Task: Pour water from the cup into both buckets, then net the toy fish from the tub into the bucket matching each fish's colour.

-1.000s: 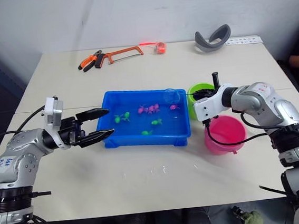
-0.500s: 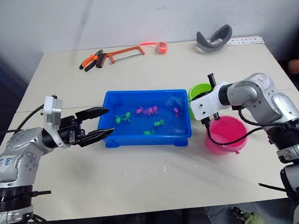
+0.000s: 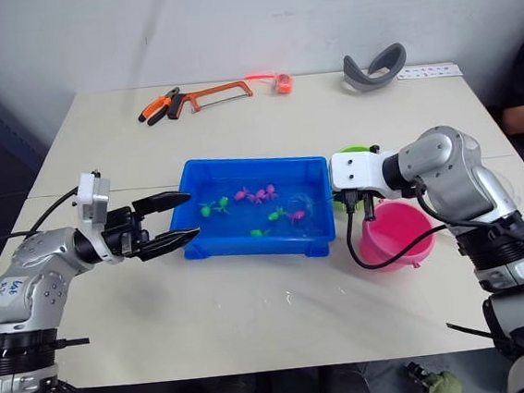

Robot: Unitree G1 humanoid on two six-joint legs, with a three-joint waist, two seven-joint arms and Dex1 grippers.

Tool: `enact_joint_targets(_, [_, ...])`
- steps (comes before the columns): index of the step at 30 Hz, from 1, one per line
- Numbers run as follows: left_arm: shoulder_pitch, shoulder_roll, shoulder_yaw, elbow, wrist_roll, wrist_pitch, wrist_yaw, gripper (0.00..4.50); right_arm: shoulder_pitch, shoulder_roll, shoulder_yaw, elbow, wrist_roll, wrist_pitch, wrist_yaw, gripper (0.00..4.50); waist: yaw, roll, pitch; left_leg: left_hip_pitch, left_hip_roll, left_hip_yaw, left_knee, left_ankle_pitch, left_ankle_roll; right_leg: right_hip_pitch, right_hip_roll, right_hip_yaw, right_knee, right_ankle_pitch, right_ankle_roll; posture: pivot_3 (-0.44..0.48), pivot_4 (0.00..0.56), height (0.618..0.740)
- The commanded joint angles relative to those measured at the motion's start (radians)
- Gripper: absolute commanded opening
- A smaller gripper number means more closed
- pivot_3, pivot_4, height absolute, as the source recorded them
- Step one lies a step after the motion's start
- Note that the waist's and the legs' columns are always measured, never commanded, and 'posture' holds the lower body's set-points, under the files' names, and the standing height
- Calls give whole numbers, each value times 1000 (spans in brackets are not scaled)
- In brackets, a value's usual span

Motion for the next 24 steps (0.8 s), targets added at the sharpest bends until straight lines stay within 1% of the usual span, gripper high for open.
enact_joint_targets(1, [9, 3, 14, -37, -13, -13, 0, 4454, -24, -22, -46, -43, 58, 108, 29, 0, 0, 0, 0, 0, 0, 0, 0, 0, 0, 0, 0, 0, 0, 0, 0, 0, 150, 740])
enact_joint_targets(4, [11, 5, 15, -38, -14, -13, -1, 4454, -23, -51, -68, -61, 112, 204, 60, 0, 1, 0, 0, 0, 0, 0, 0, 0, 0, 0, 0, 0, 0, 0, 0, 0, 150, 740])
enact_joint_targets(8, [5, 5, 10, -23, -10, -19, -10, 4454, -19, -81, -134, -86, 231, 368, 90, 0, 1, 0, 0, 0, 0, 0, 0, 0, 0, 0, 0, 0, 0, 0, 0, 0, 150, 740])
enact_joint_targets(11, [-4, -1, 2, -14, -6, -24, -14, 4454, 4, -94, -175, -102, 292, 411, 84, 0, 1, 0, 0, 0, 0, 0, 0, 0, 0, 0, 0, 0, 0, 0, 0, 0, 150, 740])
enact_joint_targets(15, [-10, -9, -7, -11, -6, -26, -17, 4454, 25, -98, -243, -137, 381, 519, 45, 0, 1, 0, 0, 0, 0, 0, 0, 0, 0, 0, -1, 0, 0, 0, 0, 0, 150, 740])
enact_joint_targets(20, [-26, -19, -22, -6, -6, -25, -27, 4454, 113, -151, -313, -194, 446, 554, 19, 0, 7, 0, 0, 0, -1, 0, 0, 0, 0, 0, -1, 0, 0, 0, 0, 0, 150, 740])
enact_joint_targets(24, [-51, -29, -49, -2, -6, -23, -44, 4454, 198, -169, -401, -252, 523, 589, -13, 0, 8, 0, 0, 0, -1, 0, 0, 0, 0, 0, -1, 0, 0, 0, 0, 0, 150, 740])
